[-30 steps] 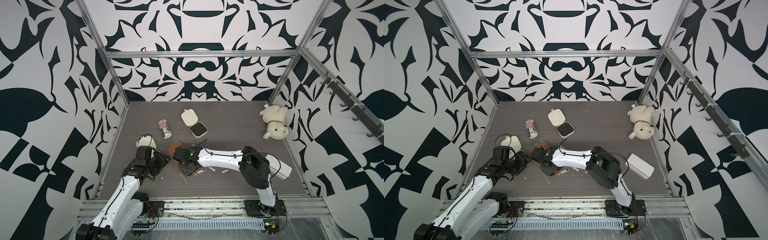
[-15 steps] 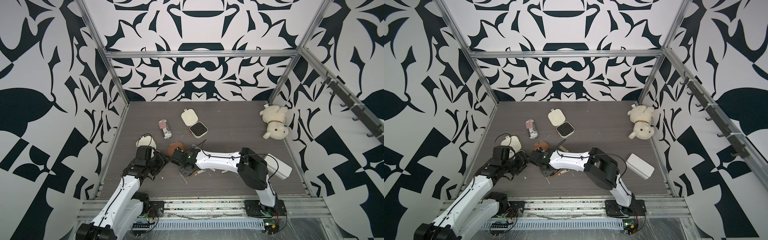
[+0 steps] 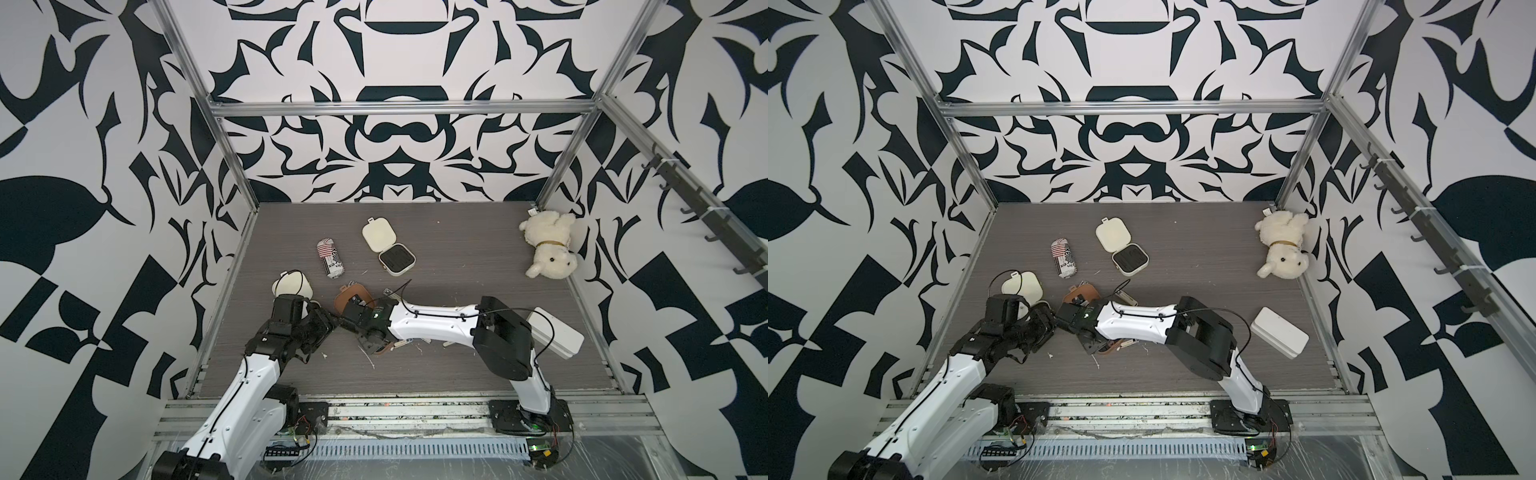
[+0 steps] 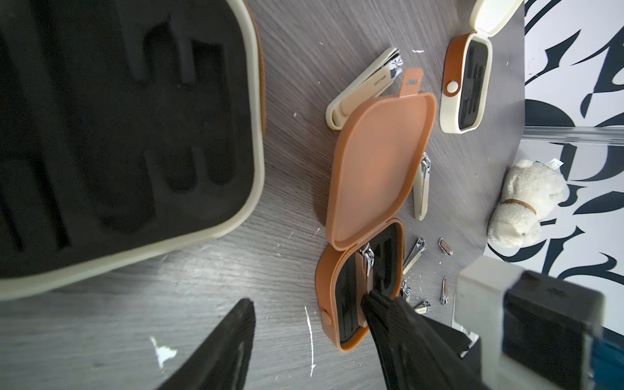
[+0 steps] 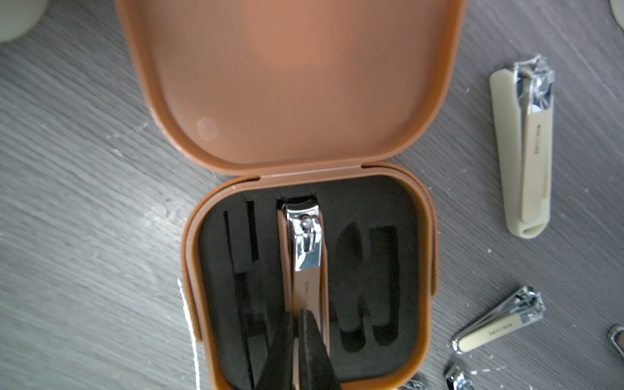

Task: Organize nail clipper sets
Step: Place the nail clipper in the storage box.

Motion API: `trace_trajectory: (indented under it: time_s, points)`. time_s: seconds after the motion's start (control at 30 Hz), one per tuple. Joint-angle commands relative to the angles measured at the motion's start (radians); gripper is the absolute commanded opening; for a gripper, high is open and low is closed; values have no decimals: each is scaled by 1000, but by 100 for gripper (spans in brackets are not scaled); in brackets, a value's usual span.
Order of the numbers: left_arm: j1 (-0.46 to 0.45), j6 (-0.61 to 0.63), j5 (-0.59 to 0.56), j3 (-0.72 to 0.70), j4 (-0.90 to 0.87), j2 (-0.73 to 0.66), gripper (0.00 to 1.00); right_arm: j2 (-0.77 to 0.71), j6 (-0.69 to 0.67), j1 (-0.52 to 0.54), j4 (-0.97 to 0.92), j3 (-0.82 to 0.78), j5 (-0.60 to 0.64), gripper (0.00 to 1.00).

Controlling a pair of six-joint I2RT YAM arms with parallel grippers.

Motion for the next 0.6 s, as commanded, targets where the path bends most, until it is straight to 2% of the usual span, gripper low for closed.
trace_trajectory:
  time_s: [0.0,0.57]
  points:
    - [5,0,1,-13,-21,-19,67,140,20,9,1,-56,-151,9]
    - [5,-10,-16,-14,-42,-33,67,251,34,11,-72,28,-207,9]
